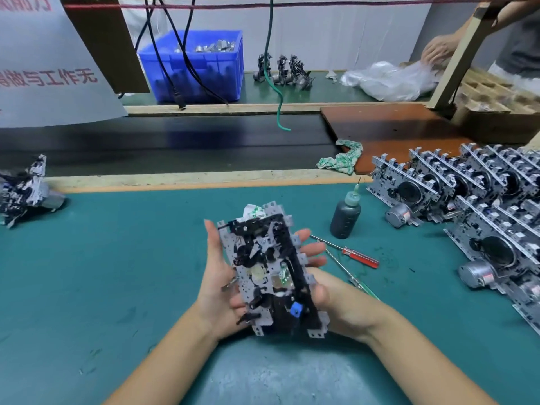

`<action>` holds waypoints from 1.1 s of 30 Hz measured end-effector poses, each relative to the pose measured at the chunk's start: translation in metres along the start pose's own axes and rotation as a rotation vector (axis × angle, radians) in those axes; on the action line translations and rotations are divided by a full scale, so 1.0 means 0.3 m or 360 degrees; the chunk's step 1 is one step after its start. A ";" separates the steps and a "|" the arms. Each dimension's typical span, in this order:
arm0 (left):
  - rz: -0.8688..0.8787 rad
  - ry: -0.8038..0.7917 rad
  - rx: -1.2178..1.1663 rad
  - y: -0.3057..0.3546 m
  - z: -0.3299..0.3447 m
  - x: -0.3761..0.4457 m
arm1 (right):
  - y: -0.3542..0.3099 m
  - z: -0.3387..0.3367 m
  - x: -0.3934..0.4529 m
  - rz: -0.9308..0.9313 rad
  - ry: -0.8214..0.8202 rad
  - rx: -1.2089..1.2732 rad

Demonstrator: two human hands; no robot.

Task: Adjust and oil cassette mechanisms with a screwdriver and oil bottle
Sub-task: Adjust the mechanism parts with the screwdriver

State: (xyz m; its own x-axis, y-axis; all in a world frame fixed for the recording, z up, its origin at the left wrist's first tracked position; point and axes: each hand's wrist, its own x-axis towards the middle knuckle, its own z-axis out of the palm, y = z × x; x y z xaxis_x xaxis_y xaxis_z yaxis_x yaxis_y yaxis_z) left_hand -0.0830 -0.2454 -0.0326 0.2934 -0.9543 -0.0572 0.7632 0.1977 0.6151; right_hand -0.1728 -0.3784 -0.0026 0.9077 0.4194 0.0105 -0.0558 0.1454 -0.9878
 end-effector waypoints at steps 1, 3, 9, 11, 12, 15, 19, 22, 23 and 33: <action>0.0056 -0.0075 -0.0029 -0.001 0.003 0.001 | -0.001 -0.001 0.000 -0.0040 0.0057 -0.0143; 0.0148 -0.0155 -0.0181 0.000 0.007 -0.006 | 0.011 -0.013 -0.005 -0.0137 0.0288 -0.0310; 0.0195 0.0143 -0.0351 -0.004 -0.060 -0.035 | 0.025 -0.118 -0.041 0.0003 0.1795 -0.1666; 0.0195 0.0220 -0.0361 -0.006 -0.068 -0.024 | 0.037 -0.145 -0.041 0.0623 0.1735 -0.2054; 0.0184 0.0263 -0.0345 -0.007 -0.070 -0.018 | 0.050 -0.151 -0.038 0.0827 0.1623 -0.2186; 0.0066 0.0398 -0.0286 -0.014 -0.082 -0.007 | 0.076 -0.147 -0.027 0.0901 0.1465 -0.2304; -0.0055 0.0465 -0.0302 -0.015 -0.087 -0.001 | 0.074 -0.164 -0.036 0.0588 0.1384 -0.1639; -0.0074 0.0518 -0.0258 -0.012 -0.095 0.000 | 0.033 -0.143 -0.040 0.0348 0.1047 -0.0632; -0.0076 0.0529 -0.0263 -0.011 -0.096 0.001 | 0.027 -0.134 -0.042 0.0335 0.0908 -0.0437; -0.0150 0.0612 -0.0201 -0.008 -0.088 0.008 | 0.037 -0.081 -0.018 0.0672 0.0535 -0.0408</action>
State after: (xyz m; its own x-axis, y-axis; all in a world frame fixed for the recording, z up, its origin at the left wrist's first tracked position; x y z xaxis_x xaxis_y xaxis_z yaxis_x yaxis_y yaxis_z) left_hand -0.0689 -0.2421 -0.0549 0.3942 -0.8211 -0.4128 0.8547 0.1625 0.4930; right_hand -0.1684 -0.4008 -0.0174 0.9130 0.0814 -0.3999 -0.3764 -0.2105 -0.9022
